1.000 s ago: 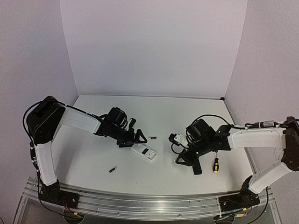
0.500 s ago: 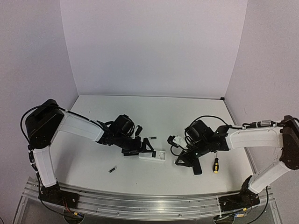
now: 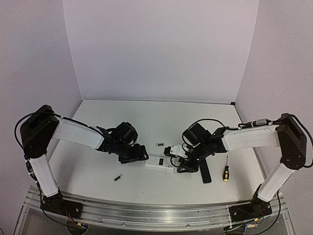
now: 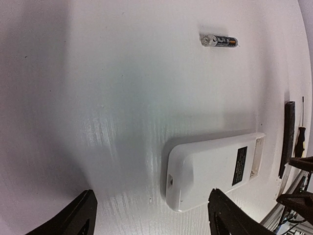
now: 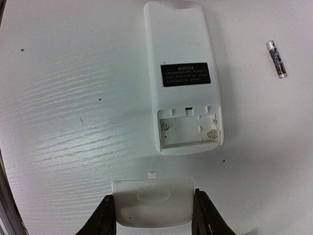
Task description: Unload the batteries from the remote control
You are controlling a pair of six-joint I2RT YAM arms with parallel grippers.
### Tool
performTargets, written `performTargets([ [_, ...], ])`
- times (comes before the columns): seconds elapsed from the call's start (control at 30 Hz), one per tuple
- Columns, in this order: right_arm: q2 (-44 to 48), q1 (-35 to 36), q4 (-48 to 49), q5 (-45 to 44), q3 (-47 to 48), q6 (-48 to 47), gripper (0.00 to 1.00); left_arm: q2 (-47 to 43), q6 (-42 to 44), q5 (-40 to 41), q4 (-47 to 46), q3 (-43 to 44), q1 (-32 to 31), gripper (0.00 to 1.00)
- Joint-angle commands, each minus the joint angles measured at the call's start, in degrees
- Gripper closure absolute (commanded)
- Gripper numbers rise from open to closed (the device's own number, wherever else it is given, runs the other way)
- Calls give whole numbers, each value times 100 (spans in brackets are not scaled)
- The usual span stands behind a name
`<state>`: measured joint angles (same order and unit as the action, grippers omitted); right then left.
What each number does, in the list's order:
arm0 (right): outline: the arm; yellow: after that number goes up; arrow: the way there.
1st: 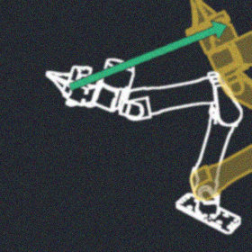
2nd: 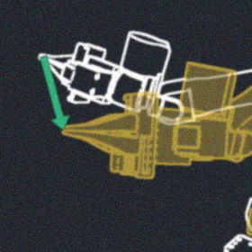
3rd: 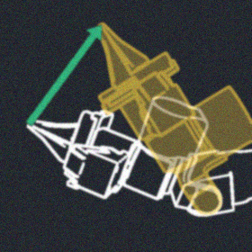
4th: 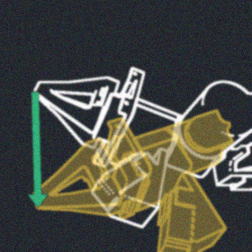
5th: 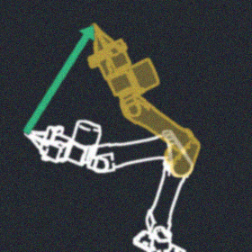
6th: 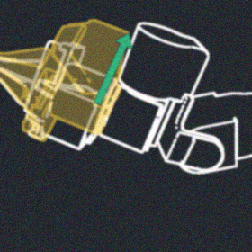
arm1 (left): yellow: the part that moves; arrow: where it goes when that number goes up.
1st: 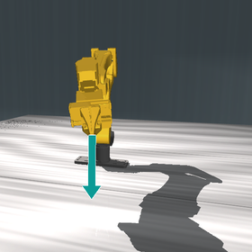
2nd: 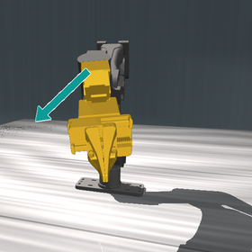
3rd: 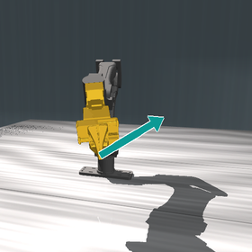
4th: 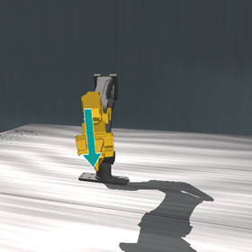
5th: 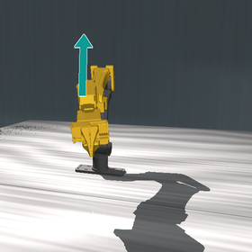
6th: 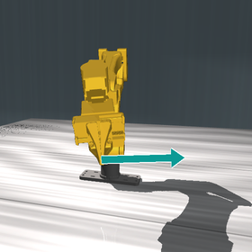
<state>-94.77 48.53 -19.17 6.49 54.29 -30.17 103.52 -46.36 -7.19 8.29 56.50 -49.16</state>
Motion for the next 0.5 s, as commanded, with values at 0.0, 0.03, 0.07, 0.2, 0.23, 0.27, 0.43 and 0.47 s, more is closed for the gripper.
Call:
performTargets([
  [0.0,-400,-29,-26,187,525,-533,76,-122,-25,-141,-413,-247,-16,27],
  [0.03,-489,-49,-43,230,609,-544,76,-96,-32,-247,-550,-297,-15,29],
  [0.07,-561,-64,-66,275,680,-563,76,-68,-36,-290,-629,-329,-16,30],
  [0.2,-844,-169,-173,435,973,-591,76,62,-33,-411,-785,-416,-15,35],
  [0.23,-900,-198,-199,500,1042,-602,76,96,-30,-458,-798,-434,-15,36],
  [0.27,-957,-203,-243,522,1093,-626,77,132,-23,-505,-824,-438,-15,37],
  [0.43,-1169,-214,-559,662,1386,-692,76,188,8,-588,-1010,-483,-14,44],
  [0.47,-1210,-217,-582,651,1406,-700,76,187,9,-590,-1022,-497,-15,45],
])
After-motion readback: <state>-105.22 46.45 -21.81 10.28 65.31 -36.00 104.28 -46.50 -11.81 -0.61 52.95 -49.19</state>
